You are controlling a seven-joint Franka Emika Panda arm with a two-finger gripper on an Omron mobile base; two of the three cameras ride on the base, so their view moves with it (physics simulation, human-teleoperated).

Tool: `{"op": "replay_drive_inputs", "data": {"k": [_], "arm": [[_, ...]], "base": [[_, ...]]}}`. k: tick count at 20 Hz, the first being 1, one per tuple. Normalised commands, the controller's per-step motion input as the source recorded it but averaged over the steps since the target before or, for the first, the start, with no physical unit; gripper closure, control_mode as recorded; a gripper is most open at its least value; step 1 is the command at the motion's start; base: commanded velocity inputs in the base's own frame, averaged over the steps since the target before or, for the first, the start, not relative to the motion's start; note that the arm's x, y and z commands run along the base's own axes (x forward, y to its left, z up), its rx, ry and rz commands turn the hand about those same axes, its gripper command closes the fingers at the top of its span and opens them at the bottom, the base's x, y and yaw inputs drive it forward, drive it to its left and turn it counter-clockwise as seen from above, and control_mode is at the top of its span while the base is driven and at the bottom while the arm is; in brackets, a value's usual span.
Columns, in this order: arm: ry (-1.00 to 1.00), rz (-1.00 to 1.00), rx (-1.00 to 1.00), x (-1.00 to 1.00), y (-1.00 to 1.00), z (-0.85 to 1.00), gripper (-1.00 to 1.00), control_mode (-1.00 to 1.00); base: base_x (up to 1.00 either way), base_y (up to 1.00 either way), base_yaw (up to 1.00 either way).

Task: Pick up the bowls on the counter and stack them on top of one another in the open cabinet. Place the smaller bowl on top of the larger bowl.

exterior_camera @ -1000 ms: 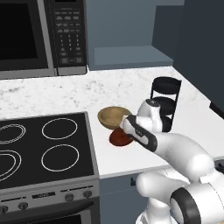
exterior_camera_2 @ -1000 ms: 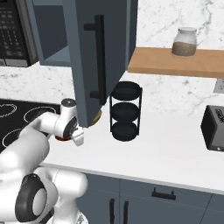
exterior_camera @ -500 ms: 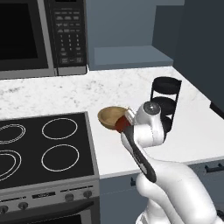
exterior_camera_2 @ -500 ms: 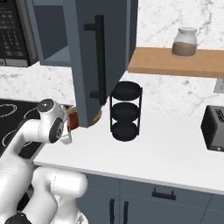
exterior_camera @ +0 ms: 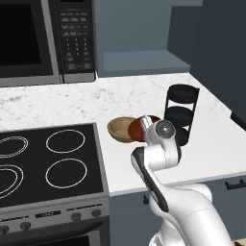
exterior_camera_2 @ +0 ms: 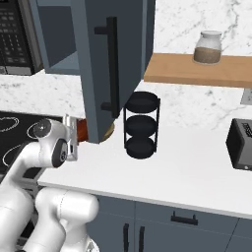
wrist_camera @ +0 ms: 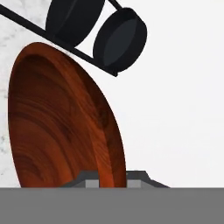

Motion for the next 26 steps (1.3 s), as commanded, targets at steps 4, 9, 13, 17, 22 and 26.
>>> {"op": "replay_drive_inputs", "data": {"k": [4,9,13,17,22,26], "arm": [[-0.01,0.01,0.09,0.45,0.03,0.10,1.00,-1.00],[0.05,0.00,0.03,0.64,0.31,0.01,1.00,-1.00],[0.27,0.03,0.03,0.76,0.25,-0.02,1.00,-1.00],[0.32,0.02,0.01,0.84,0.01,-0.18,1.00,-1.00],[0.05,0.00,0.00,0.43,0.00,-0.37,1.00,-1.00],[0.00,0.00,0.00,0.33,0.03,-0.52,1.00,-1.00]], "base": [[0.00,0.00,0.00],[0.00,0.00,0.00],[0.00,0.00,0.00],[0.00,0.00,0.00],[0.00,0.00,0.00],[0.00,0.00,0.00]]}}
